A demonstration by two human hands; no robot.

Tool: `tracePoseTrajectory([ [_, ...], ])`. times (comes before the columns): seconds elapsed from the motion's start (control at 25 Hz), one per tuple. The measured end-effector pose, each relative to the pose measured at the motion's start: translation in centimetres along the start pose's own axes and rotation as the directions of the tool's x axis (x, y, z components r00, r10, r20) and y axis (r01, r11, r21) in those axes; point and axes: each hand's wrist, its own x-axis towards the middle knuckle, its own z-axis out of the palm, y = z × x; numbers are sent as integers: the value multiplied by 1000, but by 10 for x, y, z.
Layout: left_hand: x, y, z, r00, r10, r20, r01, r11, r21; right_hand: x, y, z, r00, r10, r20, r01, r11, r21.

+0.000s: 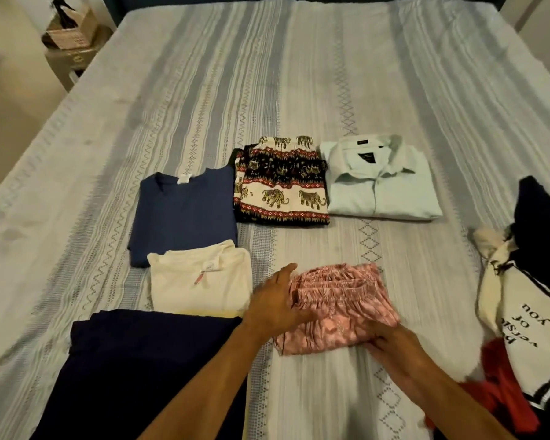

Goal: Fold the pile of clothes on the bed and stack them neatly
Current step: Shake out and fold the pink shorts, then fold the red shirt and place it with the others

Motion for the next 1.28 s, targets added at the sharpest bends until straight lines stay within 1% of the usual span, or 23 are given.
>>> tracePoseTrajectory([
  [0.04, 9, 4, 1, 999, -29, 44, 26, 998, 59, 0, 5, 6, 1000, 2, -13, -1, 998, 59],
  [0.08, 16, 8, 4, 997, -52, 55, 46, 994, 102, 2, 13, 11, 1000, 6, -22, -3, 994, 107],
  [0.12, 21, 10, 7, 996, -75, 55, 70, 993, 92, 2, 21, 16, 1000, 19, -25, -15, 989, 145],
  [0.2, 26, 11, 13, 988, -120, 95, 126, 990, -61, 3, 34, 30, 998, 54, 10, -55, 984, 168],
  [0.28, 24, 10, 16, 982, -151, 113, 169, 971, -169, 9, 29, 47, 999, 44, 19, -46, 994, 101],
  [0.36, 16, 8, 13, 979, -202, 0, 193, 937, -292, 21, 10, 66, 1000, -12, 10, 13, 1000, -19],
  [0.4, 12, 7, 9, 967, -246, -67, 202, 899, -389, 27, -3, 77, 999, -53, 6, 53, 996, -76],
  [0.48, 6, 4, -1, 922, -357, -151, 214, 795, -567, 40, -32, 103, 993, -119, 26, 122, 984, -133],
  [0.52, 4, 2, -7, 895, -406, -186, 215, 756, -618, 47, -45, 117, 988, -140, 71, 149, 977, -153],
  [0.6, 4, -6, -18, 845, -487, -220, 244, 718, -652, 67, -63, 142, 978, -138, 157, 173, 955, -241],
  [0.64, 6, -12, -24, 826, -522, -213, 279, 706, -650, 78, -64, 151, 979, -123, 163, 171, 931, -324],
  [0.72, 10, -22, -28, 805, -573, -156, 358, 678, -642, 92, -57, 159, 988, -107, 111, 147, 865, -480],
  [0.76, 10, -27, -28, 806, -577, -131, 374, 668, -644, 94, -49, 160, 990, -119, 80, 144, 849, -509],
  [0.84, 8, -31, -29, 814, -568, -120, 368, 664, -651, 90, -28, 152, 982, -177, 64, 186, 858, -479],
  [0.88, 8, -30, -28, 825, -550, -127, 351, 677, -647, 84, -18, 143, 976, -209, 62, 214, 863, -457],
  [0.96, 6, -27, -26, 836, -523, -170, 333, 727, -600, 72, 2, 122, 958, -281, 61, 274, 829, -488],
  [1.04, 2, -23, -23, 833, -505, -226, 327, 778, -536, 58, 21, 100, 934, -350, 79, 331, 755, -566],
  [1.08, -2, -21, -21, 826, -492, -275, 308, 802, -511, 48, 29, 88, 917, -384, 108, 365, 699, -615],
  [1.12, -7, -17, -18, 817, -463, -344, 265, 832, -488, 38, 37, 77, 895, -421, 149, 401, 610, -684],
  [1.16, -13, -12, -12, 803, -404, -439, 199, 875, -441, 27, 45, 64, 869, -449, 207, 431, 485, -760],
  [1.2, -21, -5, -3, 779, -316, -542, 134, 928, -348, 15, 52, 50, 845, -457, 279, 451, 326, -831],
  [1.24, -29, 2, 6, 754, -217, -620, 100, 971, -218, 3, 59, 36, 821, -444, 359, 466, 157, -871],
  [1.28, -39, 12, 18, 749, -128, -650, 100, 992, -81, -8, 67, 20, 800, -427, 422, 466, 0, -885],
])
